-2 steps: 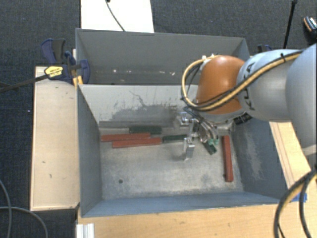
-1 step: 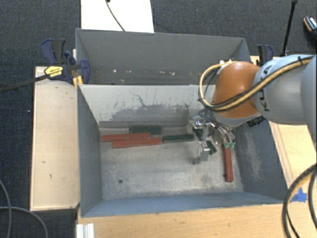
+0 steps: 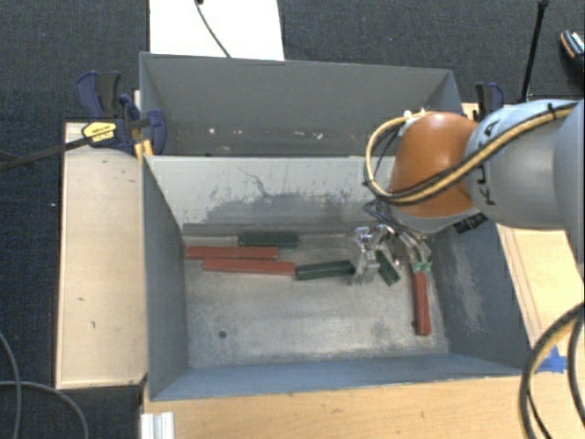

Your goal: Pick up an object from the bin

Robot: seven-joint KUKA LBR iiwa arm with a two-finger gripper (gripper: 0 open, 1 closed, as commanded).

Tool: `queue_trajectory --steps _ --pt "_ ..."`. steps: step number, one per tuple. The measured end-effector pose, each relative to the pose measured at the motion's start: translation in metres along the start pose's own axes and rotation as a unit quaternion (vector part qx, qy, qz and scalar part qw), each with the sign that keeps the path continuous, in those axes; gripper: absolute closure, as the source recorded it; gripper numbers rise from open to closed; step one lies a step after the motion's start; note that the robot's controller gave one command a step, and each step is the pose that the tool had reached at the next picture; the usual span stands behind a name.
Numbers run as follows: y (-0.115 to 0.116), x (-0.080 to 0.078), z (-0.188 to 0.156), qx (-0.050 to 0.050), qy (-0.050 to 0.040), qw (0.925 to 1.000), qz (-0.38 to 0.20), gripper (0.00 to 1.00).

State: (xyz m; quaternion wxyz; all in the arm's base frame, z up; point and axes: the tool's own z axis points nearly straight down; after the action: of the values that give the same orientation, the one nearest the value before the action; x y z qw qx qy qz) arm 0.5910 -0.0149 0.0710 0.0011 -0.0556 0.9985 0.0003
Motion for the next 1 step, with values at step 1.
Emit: queue_trajectory --steps 1 --pt "-0.0037 0.0073 -0.0967 0.001 -0.0043 1.0000 -0.001 1.00"
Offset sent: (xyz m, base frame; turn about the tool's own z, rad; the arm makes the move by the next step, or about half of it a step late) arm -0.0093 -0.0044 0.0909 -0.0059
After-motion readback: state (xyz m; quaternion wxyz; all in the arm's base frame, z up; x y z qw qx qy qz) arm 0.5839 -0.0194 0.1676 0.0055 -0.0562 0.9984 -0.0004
